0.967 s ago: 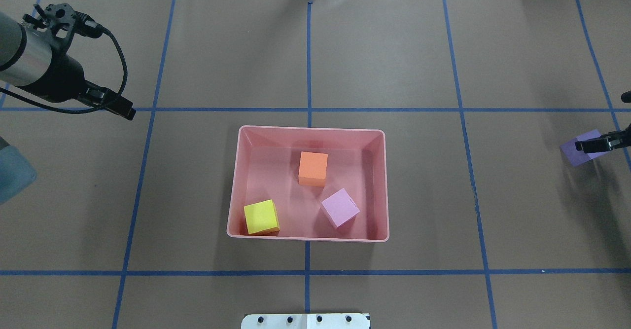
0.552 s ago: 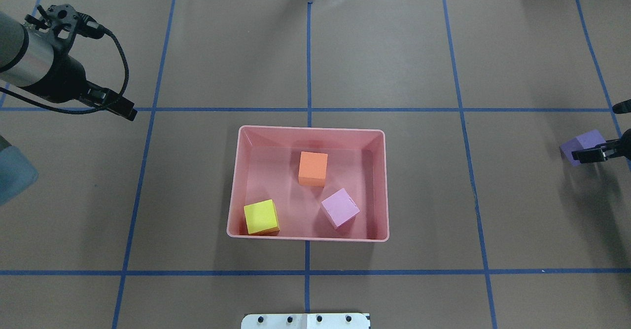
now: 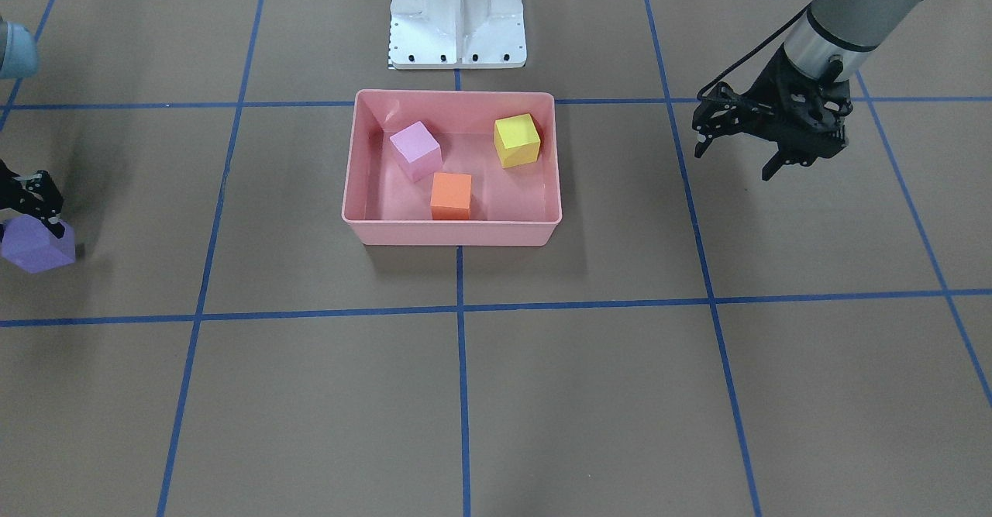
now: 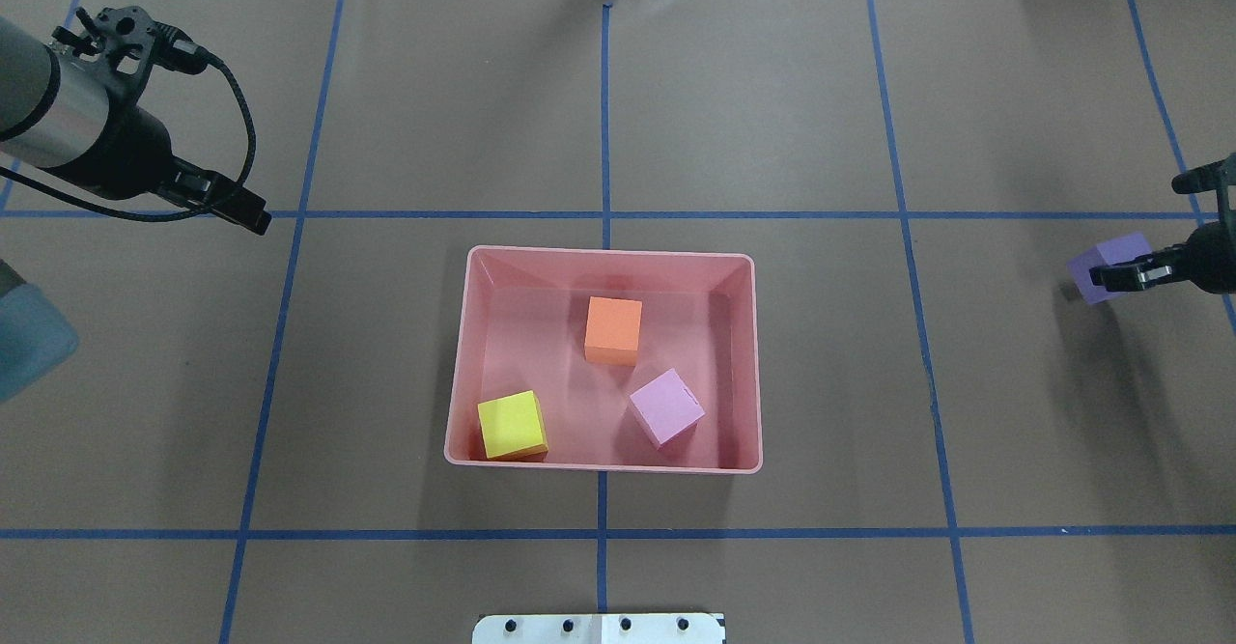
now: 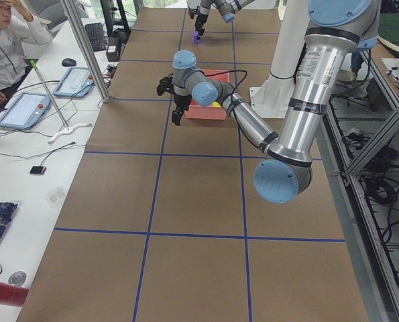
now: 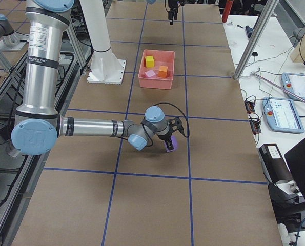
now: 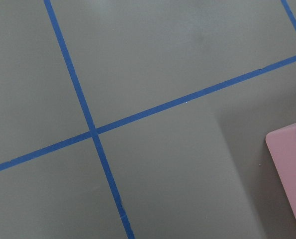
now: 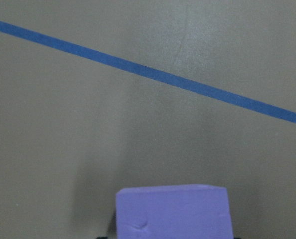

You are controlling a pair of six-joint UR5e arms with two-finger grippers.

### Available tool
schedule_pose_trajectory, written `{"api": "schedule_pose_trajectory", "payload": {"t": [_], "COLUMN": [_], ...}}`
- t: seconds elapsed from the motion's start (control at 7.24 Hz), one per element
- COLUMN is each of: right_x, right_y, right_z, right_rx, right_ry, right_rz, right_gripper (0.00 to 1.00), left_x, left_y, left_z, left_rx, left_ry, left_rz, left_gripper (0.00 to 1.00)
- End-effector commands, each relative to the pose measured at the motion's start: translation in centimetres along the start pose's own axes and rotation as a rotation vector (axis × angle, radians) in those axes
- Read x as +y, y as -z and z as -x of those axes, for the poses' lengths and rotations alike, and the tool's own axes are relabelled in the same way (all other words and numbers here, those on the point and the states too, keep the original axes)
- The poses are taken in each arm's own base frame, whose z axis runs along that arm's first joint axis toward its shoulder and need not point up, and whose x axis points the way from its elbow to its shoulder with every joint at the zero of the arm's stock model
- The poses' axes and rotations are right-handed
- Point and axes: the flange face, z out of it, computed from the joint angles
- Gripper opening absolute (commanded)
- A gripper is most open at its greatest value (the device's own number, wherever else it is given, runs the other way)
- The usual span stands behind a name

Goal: Place blocks into pink bin with both arms
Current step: 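Grasp the purple cube with the right gripper and lift it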

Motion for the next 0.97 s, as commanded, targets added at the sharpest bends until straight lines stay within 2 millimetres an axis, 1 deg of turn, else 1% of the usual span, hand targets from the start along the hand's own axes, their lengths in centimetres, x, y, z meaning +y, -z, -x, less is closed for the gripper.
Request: {"api": "schedule_pose_trajectory", "payload": {"t": [0.0, 0.14, 0.28, 0.41, 0.55, 0.69, 0.83], "right_x": [-6.4, -8.7, -10.0, -11.5, -12.6, -12.6, -12.2], "right_y": [2.4, 3.4, 5.4, 7.7, 9.0, 8.9, 8.6], "right_z": [7.1, 10.9, 14.9, 19.7, 26.3, 33.1, 39.3], "right_rx": [-0.071, -0.131, -0.182, -0.193, -0.156, -0.098, -0.050], "right_ry": [-0.134, -0.207, -0.299, -0.363, -0.425, -0.484, -0.521], "right_rz": [-0.061, -0.091, -0.096, -0.072, -0.022, -0.020, -0.010], "right_gripper": [0.00, 0.00, 0.00, 0.00, 0.00, 0.00, 0.00], "left_x": [0.0, 0.1, 0.2, 0.3, 0.3, 0.3, 0.3], "left_y": [-0.1, -0.1, -0.2, -0.2, -0.5, -0.5, -0.6], "left_z": [0.1, 0.2, 0.2, 0.2, 0.4, 0.5, 0.5], "left_rx": [-0.001, -0.002, -0.003, 0.006, 0.005, 0.004, 0.004], "left_ry": [0.000, 0.000, -0.001, -0.013, -0.010, -0.009, -0.008], "left_rz": [0.001, 0.004, 0.004, -0.011, -0.007, -0.008, -0.005], "left_gripper": [1.00, 1.00, 1.00, 1.00, 1.00, 1.00, 1.00]}}
